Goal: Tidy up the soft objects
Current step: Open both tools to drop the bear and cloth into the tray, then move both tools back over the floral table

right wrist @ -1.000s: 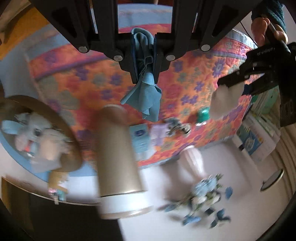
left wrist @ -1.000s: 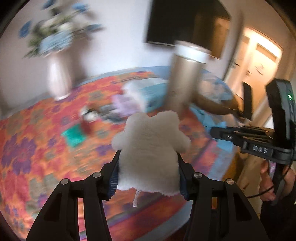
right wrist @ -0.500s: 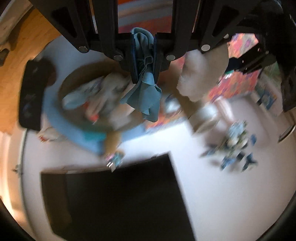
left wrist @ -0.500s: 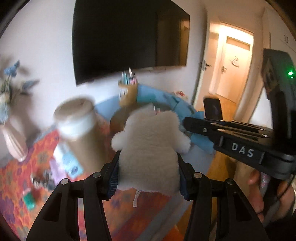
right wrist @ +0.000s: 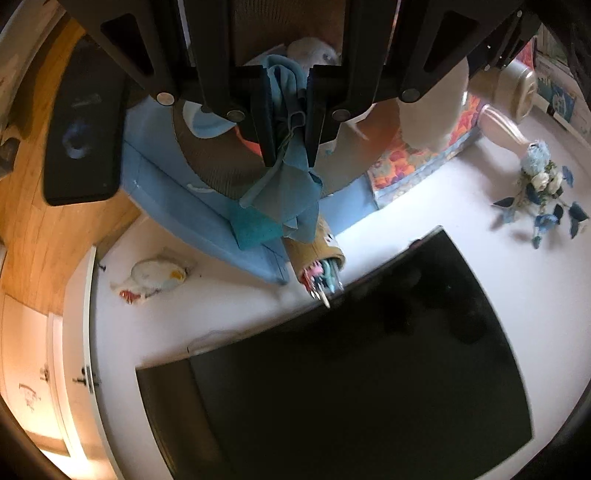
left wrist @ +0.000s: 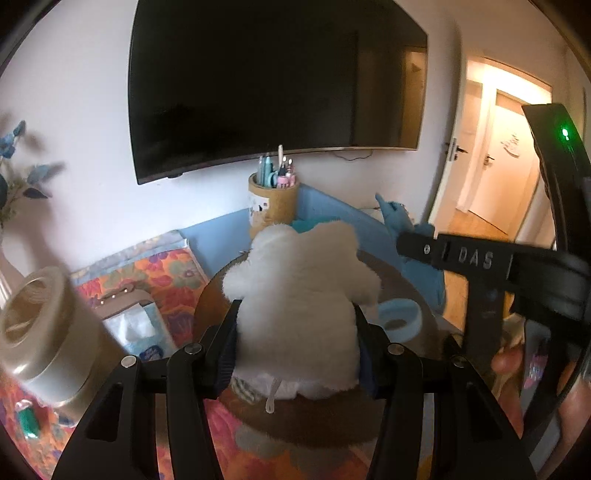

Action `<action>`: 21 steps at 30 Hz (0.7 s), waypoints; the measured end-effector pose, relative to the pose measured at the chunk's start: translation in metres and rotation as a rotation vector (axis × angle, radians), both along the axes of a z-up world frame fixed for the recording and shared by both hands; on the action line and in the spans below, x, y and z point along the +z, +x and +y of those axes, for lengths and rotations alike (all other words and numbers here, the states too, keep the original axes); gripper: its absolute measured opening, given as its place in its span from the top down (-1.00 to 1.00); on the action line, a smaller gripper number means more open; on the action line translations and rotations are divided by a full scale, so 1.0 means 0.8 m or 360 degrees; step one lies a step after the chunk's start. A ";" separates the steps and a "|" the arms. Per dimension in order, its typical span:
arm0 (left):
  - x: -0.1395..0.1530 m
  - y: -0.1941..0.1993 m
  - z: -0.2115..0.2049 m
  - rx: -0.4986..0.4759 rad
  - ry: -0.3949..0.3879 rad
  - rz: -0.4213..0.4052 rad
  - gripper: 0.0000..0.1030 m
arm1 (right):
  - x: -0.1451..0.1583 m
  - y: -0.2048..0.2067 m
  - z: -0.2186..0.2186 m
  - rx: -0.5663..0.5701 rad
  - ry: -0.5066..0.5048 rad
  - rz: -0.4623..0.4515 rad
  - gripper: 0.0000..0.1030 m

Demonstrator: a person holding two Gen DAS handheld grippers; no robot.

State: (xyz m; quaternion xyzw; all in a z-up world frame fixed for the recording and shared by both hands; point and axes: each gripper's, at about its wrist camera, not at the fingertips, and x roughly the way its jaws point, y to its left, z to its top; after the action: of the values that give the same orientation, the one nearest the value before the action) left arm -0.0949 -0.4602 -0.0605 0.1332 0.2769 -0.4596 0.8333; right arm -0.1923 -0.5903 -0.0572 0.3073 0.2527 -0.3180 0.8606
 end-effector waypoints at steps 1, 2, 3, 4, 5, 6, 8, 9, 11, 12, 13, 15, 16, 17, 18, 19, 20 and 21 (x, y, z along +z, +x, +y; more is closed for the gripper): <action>-0.002 0.000 -0.008 0.0005 0.0013 -0.0021 0.01 | -0.004 0.006 -0.004 0.0004 0.0011 0.0010 0.74; -0.004 0.000 -0.013 0.0012 0.0022 -0.0042 -0.01 | -0.007 0.008 -0.008 -0.0002 0.0019 0.0018 0.74; -0.006 -0.001 -0.020 0.0027 0.0036 -0.0077 -0.10 | -0.012 0.013 -0.013 -0.0018 0.0032 0.0033 0.74; -0.008 -0.001 -0.026 0.0036 0.0043 -0.0105 -0.16 | -0.017 0.017 -0.017 -0.0020 0.0049 0.0048 0.74; -0.009 0.001 -0.031 0.0039 0.0054 -0.0124 -0.26 | -0.021 0.019 -0.021 -0.0016 0.0069 0.0060 0.69; -0.010 0.002 -0.035 0.0047 0.0065 -0.0145 -0.46 | -0.027 0.025 -0.028 0.0002 0.0117 0.0100 0.66; -0.008 0.006 -0.039 0.0022 0.0059 -0.0122 -0.55 | -0.035 0.025 -0.036 0.0003 0.0162 0.0141 0.62; -0.005 0.009 -0.038 -0.0005 0.0042 -0.0081 -0.55 | -0.036 0.021 -0.037 -0.0001 0.0174 0.0136 0.62; 0.001 0.007 -0.035 -0.0041 0.0014 -0.0056 -0.55 | -0.034 0.010 -0.038 -0.0001 0.0192 0.0087 0.62; 0.003 0.003 -0.033 -0.0067 0.0003 -0.0066 -0.57 | -0.031 0.001 -0.037 -0.0003 0.0204 0.0048 0.62; 0.005 -0.001 -0.031 -0.0082 -0.0003 -0.0076 -0.57 | -0.027 -0.005 -0.036 0.0002 0.0207 0.0021 0.61; 0.012 -0.009 -0.023 -0.0119 -0.0035 -0.0077 -0.57 | -0.017 -0.014 -0.030 0.0000 0.0192 -0.0014 0.55; 0.017 -0.014 -0.016 -0.0141 -0.0058 -0.0068 -0.57 | -0.011 -0.018 -0.025 0.0003 0.0174 -0.0025 0.45; 0.021 -0.019 -0.011 -0.0154 -0.0072 -0.0066 -0.57 | -0.007 -0.020 -0.022 0.0004 0.0161 -0.0032 0.28; 0.026 -0.023 -0.004 -0.0168 -0.0085 -0.0063 -0.57 | 0.000 -0.024 -0.015 -0.0005 0.0141 -0.0040 0.16; 0.031 -0.026 0.002 -0.0179 -0.0097 -0.0056 -0.57 | 0.006 -0.029 -0.008 -0.0014 0.0120 -0.0054 0.07; 0.038 -0.030 0.013 -0.0202 -0.0119 -0.0040 -0.57 | 0.012 -0.033 0.000 -0.0010 0.0106 -0.0070 0.06; 0.044 -0.035 0.026 -0.0234 -0.0139 -0.0017 -0.57 | 0.017 -0.036 0.006 -0.0001 0.0099 -0.0085 0.06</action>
State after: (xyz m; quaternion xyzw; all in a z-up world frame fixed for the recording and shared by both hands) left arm -0.1226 -0.4395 -0.0252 0.1192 0.2416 -0.5304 0.8038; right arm -0.2213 -0.5852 -0.0438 0.3424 0.2393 -0.3018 0.8570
